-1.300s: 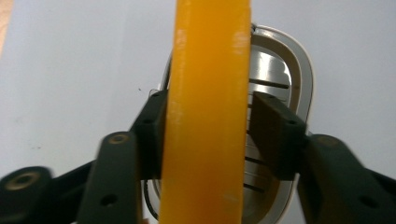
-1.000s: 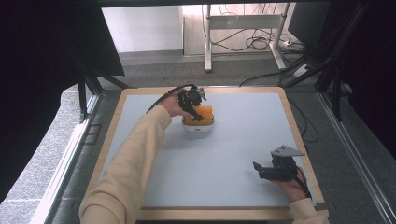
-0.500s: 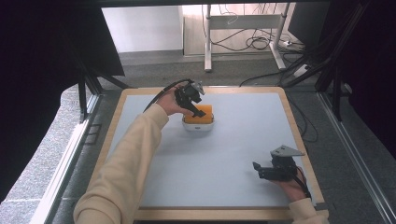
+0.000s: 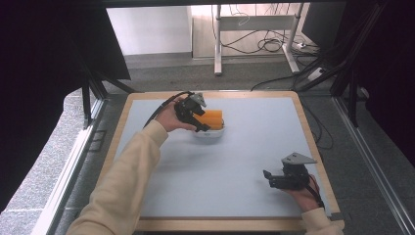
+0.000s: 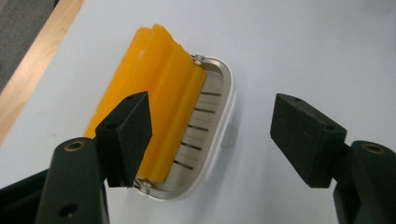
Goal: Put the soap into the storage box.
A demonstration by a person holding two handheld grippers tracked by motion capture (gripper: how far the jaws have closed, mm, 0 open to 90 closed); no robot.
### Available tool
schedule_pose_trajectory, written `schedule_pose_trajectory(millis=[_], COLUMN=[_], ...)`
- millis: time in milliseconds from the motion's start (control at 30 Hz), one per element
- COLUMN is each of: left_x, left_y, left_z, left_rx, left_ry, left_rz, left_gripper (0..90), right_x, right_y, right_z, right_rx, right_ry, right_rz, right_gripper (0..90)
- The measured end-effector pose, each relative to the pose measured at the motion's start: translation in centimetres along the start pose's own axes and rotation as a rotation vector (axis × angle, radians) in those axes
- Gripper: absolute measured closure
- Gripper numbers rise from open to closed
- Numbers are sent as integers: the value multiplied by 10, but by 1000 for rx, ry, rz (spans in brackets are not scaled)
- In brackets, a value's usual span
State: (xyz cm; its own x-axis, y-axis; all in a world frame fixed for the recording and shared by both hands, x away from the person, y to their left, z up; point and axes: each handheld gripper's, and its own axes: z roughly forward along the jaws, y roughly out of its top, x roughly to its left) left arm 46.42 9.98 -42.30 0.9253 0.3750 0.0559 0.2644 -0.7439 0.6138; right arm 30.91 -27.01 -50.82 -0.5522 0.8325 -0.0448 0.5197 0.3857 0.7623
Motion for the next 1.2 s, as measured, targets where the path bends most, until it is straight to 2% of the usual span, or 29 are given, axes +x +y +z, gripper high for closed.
schedule_pose_trajectory(millis=[333, 533, 667, 833, 900, 1067, 1200], left_x=[-23, -49, -66, -82, -88, -103, -111], left_y=[-34, -56, -75, -102, -111, -128, -135], left_z=[-11, -25, -32, -37, -38, -40, -38], left_rx=[-54, -104, -106, -125, -129, -134, -155], left_ry=[34, 54, 70, 108, 107, 104, 120], left_rz=[-56, -110, -128, -174, -193, -224, -256], left_gripper=[292, 295, 296, 298, 298, 296, 295], right_x=[1, 2, 3, 4, 5, 7, 7], right_y=[1, 2, 2, 3, 3, 4, 4], right_z=[0, 0, -1, 0, 0, 1, 1], right_rx=[-3, -8, -8, -9, -7, -6, -7], right_ry=[0, 4, 7, 9, 9, 10, 11], right_rz=[-3, -3, -3, -6, -9, -12, -15], right_gripper=[154, 154, 154, 154, 154, 154, 154])
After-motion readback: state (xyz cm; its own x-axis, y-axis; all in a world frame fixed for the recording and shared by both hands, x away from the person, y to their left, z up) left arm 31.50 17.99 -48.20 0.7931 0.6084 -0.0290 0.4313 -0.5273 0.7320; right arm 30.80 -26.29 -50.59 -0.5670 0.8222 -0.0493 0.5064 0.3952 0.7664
